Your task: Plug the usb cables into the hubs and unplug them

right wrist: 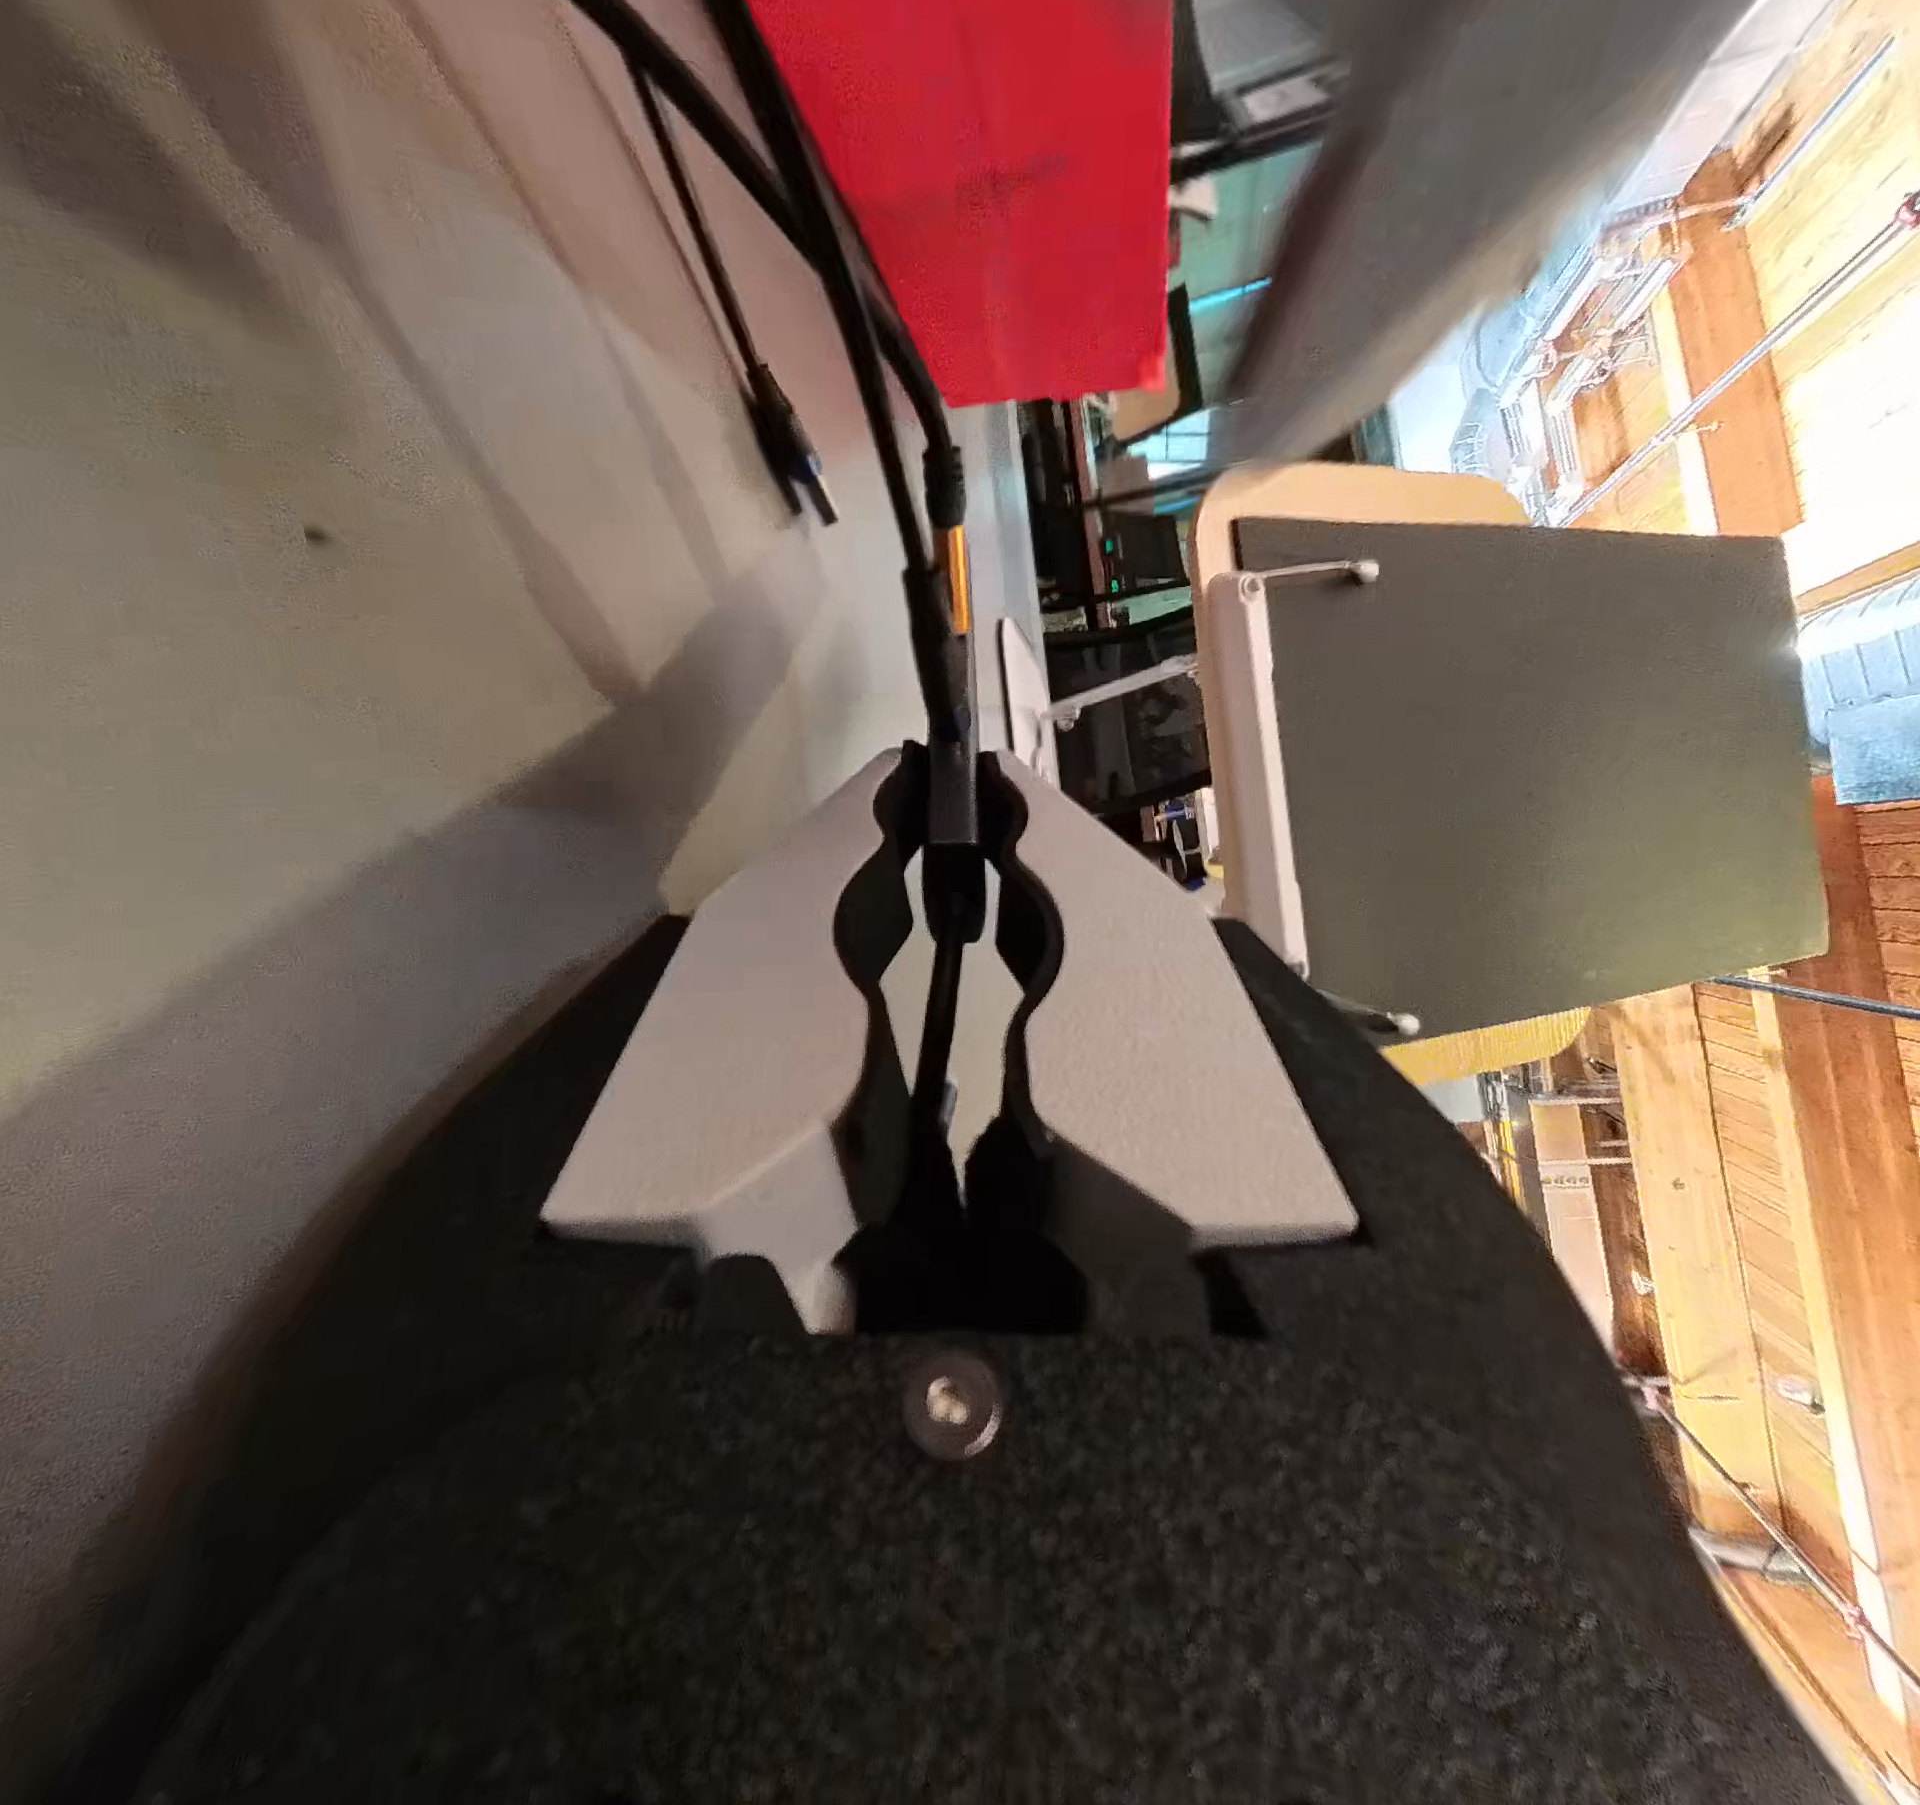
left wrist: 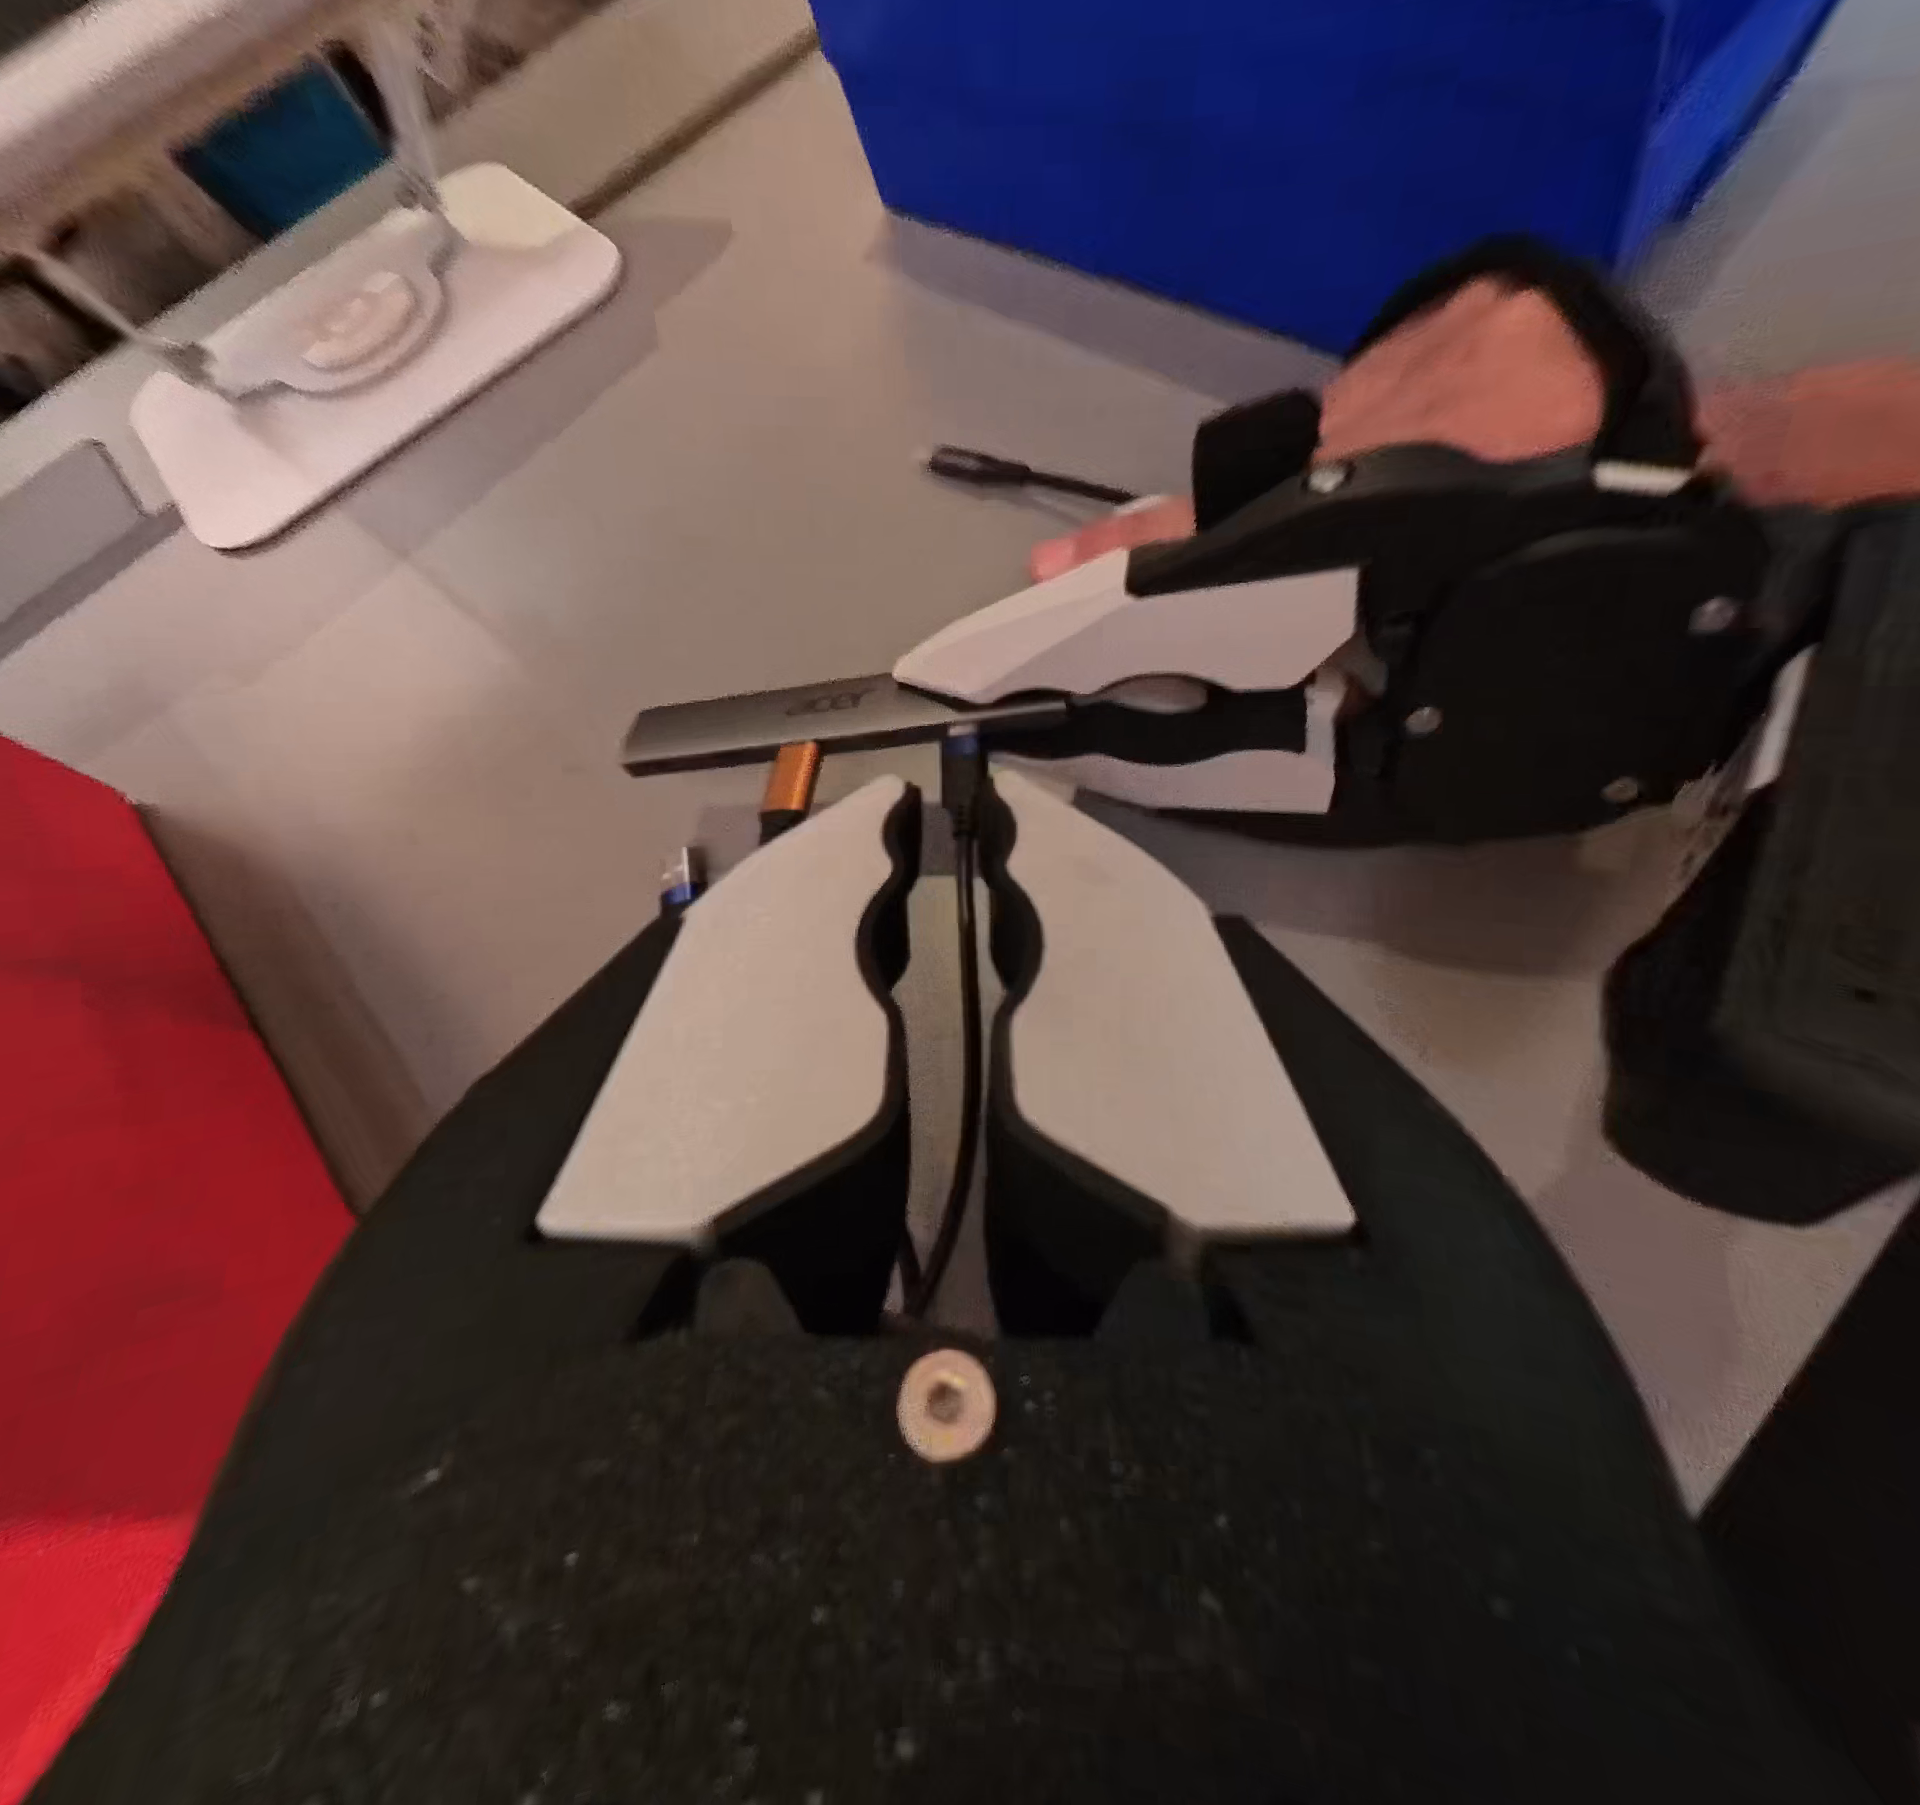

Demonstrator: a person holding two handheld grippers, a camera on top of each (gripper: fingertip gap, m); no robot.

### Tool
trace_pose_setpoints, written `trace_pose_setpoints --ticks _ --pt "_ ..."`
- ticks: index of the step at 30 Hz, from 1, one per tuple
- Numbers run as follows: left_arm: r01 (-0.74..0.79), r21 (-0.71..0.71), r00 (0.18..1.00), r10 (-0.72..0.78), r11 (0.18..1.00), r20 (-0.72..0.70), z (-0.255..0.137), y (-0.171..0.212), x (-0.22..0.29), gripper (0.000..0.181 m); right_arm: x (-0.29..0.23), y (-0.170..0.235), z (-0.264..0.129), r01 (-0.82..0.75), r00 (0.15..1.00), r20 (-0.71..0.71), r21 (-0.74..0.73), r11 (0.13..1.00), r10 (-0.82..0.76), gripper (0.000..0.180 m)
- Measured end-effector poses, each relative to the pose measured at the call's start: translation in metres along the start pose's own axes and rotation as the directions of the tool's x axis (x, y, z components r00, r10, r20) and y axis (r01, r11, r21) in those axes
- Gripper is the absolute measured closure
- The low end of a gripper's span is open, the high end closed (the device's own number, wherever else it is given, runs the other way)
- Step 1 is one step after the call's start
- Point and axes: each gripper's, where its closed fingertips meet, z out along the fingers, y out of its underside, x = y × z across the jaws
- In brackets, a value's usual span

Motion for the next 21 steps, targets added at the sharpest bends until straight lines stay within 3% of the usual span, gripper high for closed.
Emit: trace_pose_setpoints --ticks 3,6,9,12,17,21 --pt "0.155 0.124 0.985 -0.144 0.98 -0.1 -0.027 -0.012 0.028 0.166 0.004 0.007 0.0 -0.05 0.999 0.005 -0.013 0.999 0.05 0.171" --pt "0.292 0.077 0.93 -0.264 0.953 -0.255 -0.025 0.01 0.062 0.161 0.008 0.009 0.0 -0.163 0.986 0.025 -0.006 0.987 0.163 0.171" --pt "0.417 -0.034 0.856 -0.405 0.908 -0.322 -0.002 0.032 0.073 0.155 0.014 0.006 -0.001 -0.271 0.962 0.043 0.014 0.962 0.271 0.171" --pt "0.527 -0.033 0.805 -0.511 0.849 -0.301 0.014 0.027 0.056 0.148 0.018 -0.002 -0.005 -0.338 0.94 0.057 0.039 0.94 0.336 0.171" --pt "0.511 0.127 0.857 -0.494 0.85 -0.146 0.021 0.014 0.008 0.137 0.021 -0.011 -0.008 -0.348 0.937 0.056 0.069 0.935 0.345 0.171" --pt "0.526 0.211 0.851 -0.507 0.824 -0.14 0.016 0.006 -0.002 0.137 0.02 -0.014 -0.009 -0.341 0.94 0.064 0.087 0.936 0.336 0.171"
